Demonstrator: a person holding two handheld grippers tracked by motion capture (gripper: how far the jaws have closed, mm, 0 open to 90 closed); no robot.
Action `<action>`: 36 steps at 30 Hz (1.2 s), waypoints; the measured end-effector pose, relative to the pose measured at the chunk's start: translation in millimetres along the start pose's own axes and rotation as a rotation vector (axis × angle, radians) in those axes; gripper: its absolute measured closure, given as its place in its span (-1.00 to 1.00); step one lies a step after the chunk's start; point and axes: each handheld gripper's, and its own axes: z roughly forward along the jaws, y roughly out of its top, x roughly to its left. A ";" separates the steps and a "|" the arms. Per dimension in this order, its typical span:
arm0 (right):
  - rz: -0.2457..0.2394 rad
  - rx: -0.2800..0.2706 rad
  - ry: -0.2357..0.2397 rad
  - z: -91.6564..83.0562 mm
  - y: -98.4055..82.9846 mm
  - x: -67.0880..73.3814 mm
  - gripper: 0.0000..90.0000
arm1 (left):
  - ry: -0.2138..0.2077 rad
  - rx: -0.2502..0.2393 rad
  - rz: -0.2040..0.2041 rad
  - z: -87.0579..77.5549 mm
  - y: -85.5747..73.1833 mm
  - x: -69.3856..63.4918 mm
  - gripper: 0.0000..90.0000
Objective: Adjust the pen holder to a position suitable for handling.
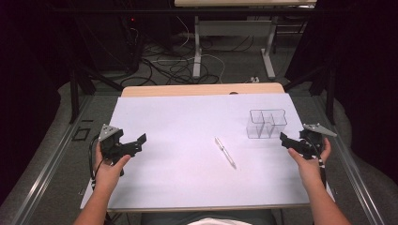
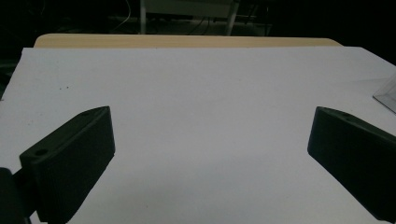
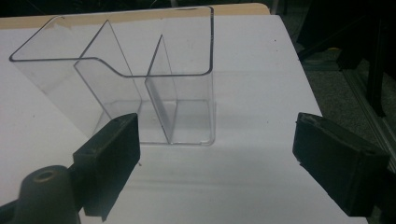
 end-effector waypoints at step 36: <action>-0.066 0.053 -0.056 35.4 81.2 -9.1 0.82 | 0.033 0.008 -0.046 3.3 -5.0 6.0 -0.96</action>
